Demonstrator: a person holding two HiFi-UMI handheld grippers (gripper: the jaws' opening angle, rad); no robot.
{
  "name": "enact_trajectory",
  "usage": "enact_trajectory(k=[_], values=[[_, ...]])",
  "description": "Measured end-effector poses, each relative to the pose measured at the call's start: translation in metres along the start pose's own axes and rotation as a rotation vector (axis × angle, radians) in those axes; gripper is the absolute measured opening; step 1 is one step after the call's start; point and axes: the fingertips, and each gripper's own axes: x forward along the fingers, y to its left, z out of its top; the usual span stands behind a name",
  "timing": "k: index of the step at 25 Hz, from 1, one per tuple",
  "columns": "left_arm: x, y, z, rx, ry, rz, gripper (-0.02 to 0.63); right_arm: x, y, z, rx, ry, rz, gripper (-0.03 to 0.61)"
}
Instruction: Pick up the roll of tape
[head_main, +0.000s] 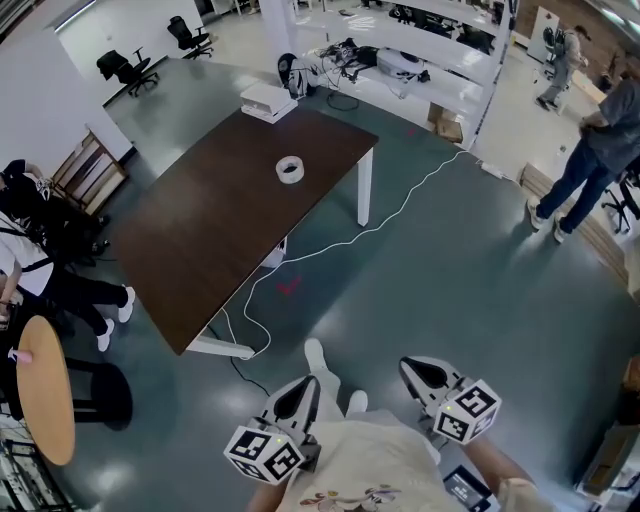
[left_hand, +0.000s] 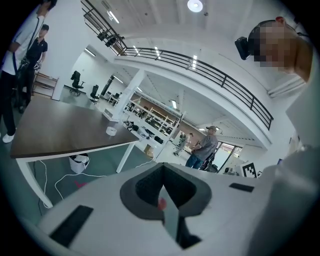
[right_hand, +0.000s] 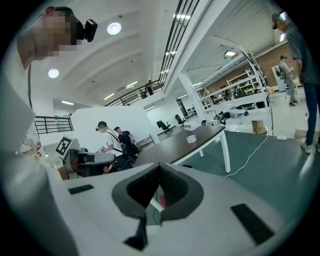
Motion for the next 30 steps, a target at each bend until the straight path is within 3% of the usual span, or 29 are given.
enact_trajectory(k=[7, 15, 23, 30], values=[[0.039, 0.024, 0.015, -0.013, 0.018, -0.012, 0.006, 0.038, -0.021, 0.019, -0.016, 0.007, 0.013, 0.006], [0.111, 0.088, 0.059, -0.063, 0.058, -0.056, 0.006, 0.116, -0.067, 0.051, 0.03, 0.004, -0.046, 0.006], [0.211, 0.196, 0.186, -0.048, 0.083, -0.088, 0.006, 0.26, -0.123, 0.128, 0.113, 0.022, -0.114, 0.006], [0.269, 0.28, 0.251, -0.063, 0.082, -0.08, 0.006, 0.37, -0.154, 0.177, 0.086, 0.065, -0.11, 0.006]])
